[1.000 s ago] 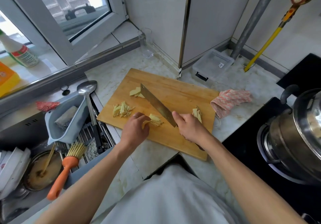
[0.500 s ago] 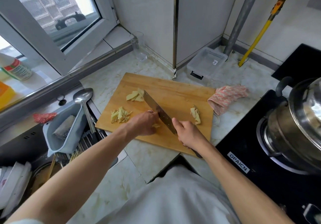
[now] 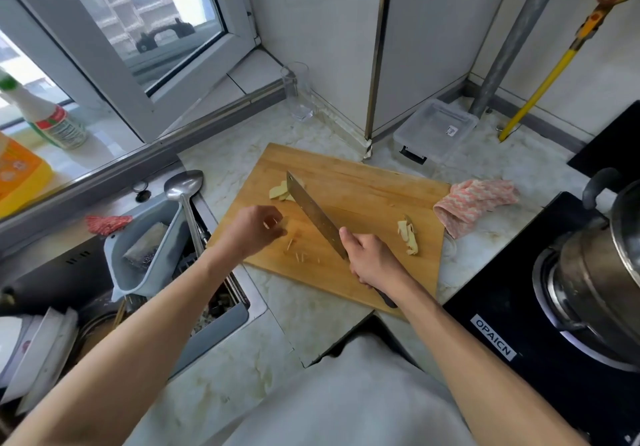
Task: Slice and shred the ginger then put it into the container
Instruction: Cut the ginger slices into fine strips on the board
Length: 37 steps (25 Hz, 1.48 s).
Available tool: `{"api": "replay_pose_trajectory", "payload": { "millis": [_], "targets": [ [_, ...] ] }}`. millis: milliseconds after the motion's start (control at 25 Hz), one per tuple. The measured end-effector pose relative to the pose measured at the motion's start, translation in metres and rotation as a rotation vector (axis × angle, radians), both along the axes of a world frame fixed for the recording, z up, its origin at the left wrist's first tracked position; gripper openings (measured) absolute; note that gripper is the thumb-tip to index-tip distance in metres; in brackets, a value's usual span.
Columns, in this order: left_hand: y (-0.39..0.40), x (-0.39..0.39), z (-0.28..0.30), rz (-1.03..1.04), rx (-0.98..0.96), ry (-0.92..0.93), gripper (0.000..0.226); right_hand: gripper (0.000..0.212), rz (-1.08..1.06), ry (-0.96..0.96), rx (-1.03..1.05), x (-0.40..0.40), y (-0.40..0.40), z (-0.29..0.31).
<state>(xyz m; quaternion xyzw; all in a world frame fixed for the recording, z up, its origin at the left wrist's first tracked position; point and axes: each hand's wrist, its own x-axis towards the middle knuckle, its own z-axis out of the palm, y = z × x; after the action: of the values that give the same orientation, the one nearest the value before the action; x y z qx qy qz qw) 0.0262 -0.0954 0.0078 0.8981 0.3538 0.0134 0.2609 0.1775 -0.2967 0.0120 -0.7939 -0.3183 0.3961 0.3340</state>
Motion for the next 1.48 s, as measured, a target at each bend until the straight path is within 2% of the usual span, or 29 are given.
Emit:
{"api": "replay_pose_trajectory", "payload": {
  "millis": [120,280,400,520,720,880,1080,1160,1280,1480],
  "targets": [
    [0.012,-0.009,0.007,0.181,-0.200,-0.075,0.011,0.053,0.007,0.017,0.007,-0.004,0.013,0.001],
    [0.023,-0.013,0.005,0.233,-0.219,-0.055,0.019,0.053,0.006,0.025,0.021,-0.005,0.026,0.003],
    [0.026,-0.016,0.009,0.286,-0.246,-0.087,0.007,0.053,0.017,0.001,0.014,-0.004,0.032,0.003],
    [0.030,-0.018,0.011,0.342,-0.344,-0.133,0.004,0.053,0.028,-0.003,0.008,-0.004,0.037,0.003],
    [0.034,-0.025,0.013,0.382,-0.466,-0.228,0.012,0.052,0.034,-0.009,0.034,-0.007,0.043,0.002],
    [0.029,-0.031,0.018,0.419,-0.669,-0.357,0.010,0.038,0.032,-0.009,0.159,-0.012,0.049,0.001],
    [0.019,-0.039,0.023,0.455,-0.849,-0.460,0.010,0.014,0.036,0.001,0.302,-0.020,0.096,0.017],
    [0.014,-0.039,0.024,0.479,-0.904,-0.506,0.009,0.019,0.056,0.033,0.329,-0.026,0.113,0.022],
    [0.011,-0.036,0.026,0.485,-0.917,-0.520,0.013,0.029,0.104,0.040,0.357,-0.036,0.128,0.021],
    [0.018,-0.037,0.019,0.501,-0.866,-0.489,0.016,0.023,0.104,0.030,0.322,-0.035,0.137,0.009]
  ]
}}
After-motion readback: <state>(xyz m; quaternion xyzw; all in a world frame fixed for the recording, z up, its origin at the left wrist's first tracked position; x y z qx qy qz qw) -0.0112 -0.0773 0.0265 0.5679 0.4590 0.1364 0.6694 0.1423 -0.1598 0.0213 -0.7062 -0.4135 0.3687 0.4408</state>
